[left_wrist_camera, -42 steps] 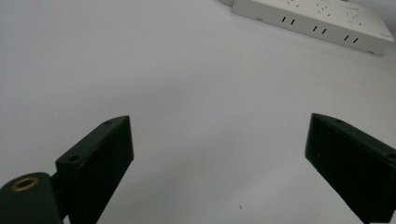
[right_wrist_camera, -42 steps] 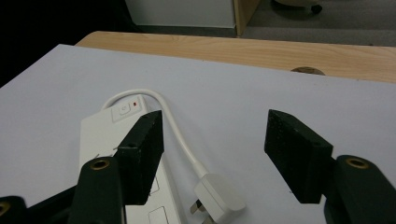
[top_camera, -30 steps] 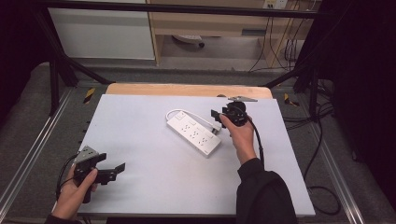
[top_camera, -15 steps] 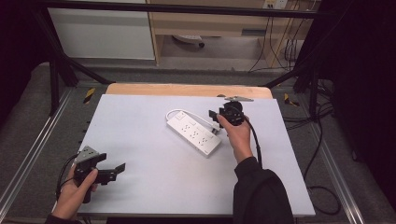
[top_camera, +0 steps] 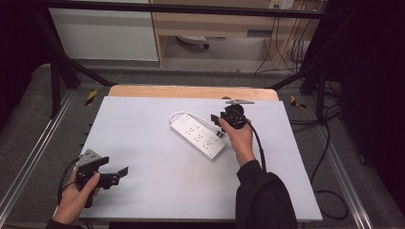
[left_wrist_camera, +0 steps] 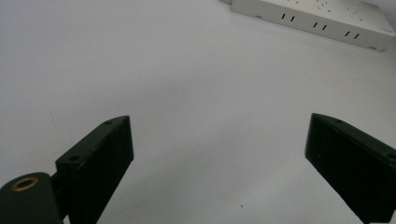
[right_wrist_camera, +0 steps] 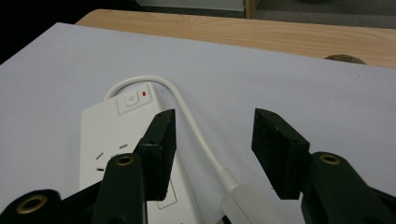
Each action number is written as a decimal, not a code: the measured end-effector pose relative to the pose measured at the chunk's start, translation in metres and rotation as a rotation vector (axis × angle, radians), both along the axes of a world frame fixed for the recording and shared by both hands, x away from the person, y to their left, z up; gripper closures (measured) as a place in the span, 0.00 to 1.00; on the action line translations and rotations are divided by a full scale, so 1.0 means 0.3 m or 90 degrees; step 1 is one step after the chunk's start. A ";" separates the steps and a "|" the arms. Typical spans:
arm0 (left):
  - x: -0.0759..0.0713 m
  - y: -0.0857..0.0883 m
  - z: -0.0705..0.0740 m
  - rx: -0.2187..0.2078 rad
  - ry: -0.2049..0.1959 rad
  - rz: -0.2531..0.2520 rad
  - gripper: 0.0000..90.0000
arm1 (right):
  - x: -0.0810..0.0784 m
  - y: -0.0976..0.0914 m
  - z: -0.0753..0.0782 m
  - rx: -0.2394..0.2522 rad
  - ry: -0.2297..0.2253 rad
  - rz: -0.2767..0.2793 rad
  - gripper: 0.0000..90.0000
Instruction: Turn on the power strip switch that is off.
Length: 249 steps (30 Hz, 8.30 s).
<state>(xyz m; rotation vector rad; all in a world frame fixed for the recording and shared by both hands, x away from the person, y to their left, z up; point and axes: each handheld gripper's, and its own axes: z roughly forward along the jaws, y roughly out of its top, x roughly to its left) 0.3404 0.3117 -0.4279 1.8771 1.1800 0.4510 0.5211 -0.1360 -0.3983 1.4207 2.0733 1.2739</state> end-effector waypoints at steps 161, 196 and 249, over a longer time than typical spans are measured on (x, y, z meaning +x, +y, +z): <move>0.001 -0.007 -0.003 0.015 0.001 -0.007 0.09 | -0.018 0.144 -0.130 -0.064 0.005 0.103 1.00; 0.002 -0.007 -0.004 0.019 0.000 -0.006 0.09 | -0.031 0.083 -0.049 -0.041 -0.013 0.072 0.72; 0.003 -0.006 -0.009 0.027 0.007 0.001 0.09 | -0.220 -0.217 0.042 -0.006 -0.033 -0.044 0.03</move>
